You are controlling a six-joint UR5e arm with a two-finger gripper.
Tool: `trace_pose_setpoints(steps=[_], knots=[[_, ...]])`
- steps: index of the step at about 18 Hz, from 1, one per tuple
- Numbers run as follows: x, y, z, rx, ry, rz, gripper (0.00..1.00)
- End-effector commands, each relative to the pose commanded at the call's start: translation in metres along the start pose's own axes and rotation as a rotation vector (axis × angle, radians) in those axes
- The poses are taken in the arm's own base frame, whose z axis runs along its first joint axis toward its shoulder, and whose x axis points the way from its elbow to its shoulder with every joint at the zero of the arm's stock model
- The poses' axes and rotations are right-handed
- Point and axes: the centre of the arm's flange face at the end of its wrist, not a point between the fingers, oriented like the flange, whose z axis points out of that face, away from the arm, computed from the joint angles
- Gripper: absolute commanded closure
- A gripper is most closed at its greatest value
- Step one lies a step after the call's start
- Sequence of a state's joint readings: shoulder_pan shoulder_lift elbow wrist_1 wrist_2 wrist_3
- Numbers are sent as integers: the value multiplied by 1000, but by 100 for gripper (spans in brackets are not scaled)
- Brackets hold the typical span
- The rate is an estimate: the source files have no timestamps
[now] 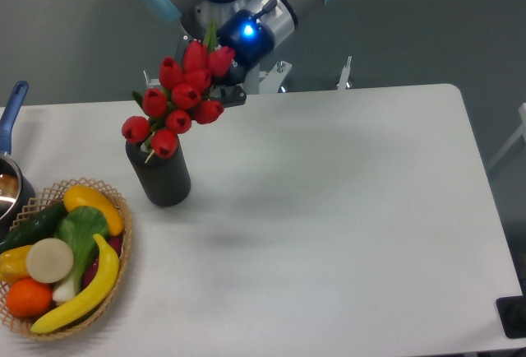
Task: Pick up the flowers from the vase
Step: 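Lift the gripped tulips straight up out of the black vase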
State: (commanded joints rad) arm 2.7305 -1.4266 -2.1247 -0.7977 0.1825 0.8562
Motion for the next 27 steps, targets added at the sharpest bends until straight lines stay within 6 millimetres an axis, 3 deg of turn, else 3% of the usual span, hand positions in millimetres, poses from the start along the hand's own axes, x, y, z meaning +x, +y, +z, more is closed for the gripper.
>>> trace_pose_setpoints(steps=[15, 19, 24, 27], knots=[[0, -61, -21, 31, -41, -62, 100], [-4, -81, -37, 60, -58, -52, 100], [-16, -87, -52, 83, -77, -45, 100], [-40, -92, -57, 84, -88, -36, 100]])
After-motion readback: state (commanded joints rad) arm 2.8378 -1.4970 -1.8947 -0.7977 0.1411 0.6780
